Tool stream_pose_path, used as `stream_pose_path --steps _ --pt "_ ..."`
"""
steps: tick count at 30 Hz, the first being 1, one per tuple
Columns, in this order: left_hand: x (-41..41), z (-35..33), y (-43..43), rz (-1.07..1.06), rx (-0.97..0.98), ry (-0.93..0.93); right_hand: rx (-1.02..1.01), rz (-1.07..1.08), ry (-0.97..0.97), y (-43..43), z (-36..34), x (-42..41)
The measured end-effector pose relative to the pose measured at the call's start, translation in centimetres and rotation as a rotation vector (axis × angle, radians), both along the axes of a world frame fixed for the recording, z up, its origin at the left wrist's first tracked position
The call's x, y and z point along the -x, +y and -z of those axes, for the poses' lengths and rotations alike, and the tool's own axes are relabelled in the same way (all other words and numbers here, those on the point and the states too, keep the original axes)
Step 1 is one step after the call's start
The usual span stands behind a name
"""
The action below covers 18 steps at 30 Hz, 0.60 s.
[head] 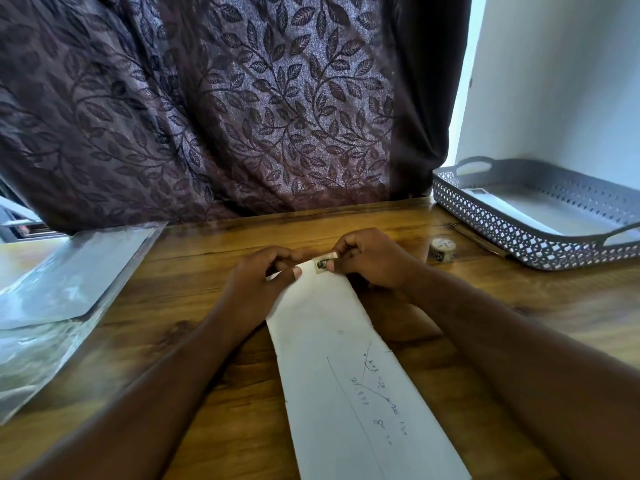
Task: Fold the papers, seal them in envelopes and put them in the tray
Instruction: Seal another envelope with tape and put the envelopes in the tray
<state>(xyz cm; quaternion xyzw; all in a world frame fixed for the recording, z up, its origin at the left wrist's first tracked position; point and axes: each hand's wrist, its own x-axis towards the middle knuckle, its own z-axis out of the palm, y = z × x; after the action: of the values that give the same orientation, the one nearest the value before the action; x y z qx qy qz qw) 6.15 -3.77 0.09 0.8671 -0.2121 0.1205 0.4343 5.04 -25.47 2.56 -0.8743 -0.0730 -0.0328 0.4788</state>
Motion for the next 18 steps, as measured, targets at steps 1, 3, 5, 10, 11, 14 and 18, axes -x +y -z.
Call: stream_pose_path --steps 1,3,5,10,11,14,18 --pt "-0.1 0.0 0.1 -0.003 0.015 0.021 -0.03 0.001 0.015 0.0 0.0 0.0" --pt "-0.2 0.0 0.3 -0.007 0.033 0.044 -0.087 -0.021 0.05 0.0 -0.1 0.1" --pt "-0.2 0.1 0.4 0.003 0.051 0.049 -0.105 -0.047 0.059 0.1 -0.1 0.2" --pt "0.0 0.1 0.8 0.032 0.355 0.242 -0.199 0.031 0.07 0.0 0.1 0.2" --pt "0.1 0.0 0.8 0.043 0.435 0.306 -0.247 0.063 0.082 -0.1 0.1 0.1" --pt "0.8 -0.3 0.6 0.159 0.653 0.487 -0.378 0.15 0.092 -0.5 0.2 -0.2" --pt "2.9 -0.9 -0.8 0.354 0.697 0.725 -0.446 0.273 0.059 -1.0 0.1 -0.7"
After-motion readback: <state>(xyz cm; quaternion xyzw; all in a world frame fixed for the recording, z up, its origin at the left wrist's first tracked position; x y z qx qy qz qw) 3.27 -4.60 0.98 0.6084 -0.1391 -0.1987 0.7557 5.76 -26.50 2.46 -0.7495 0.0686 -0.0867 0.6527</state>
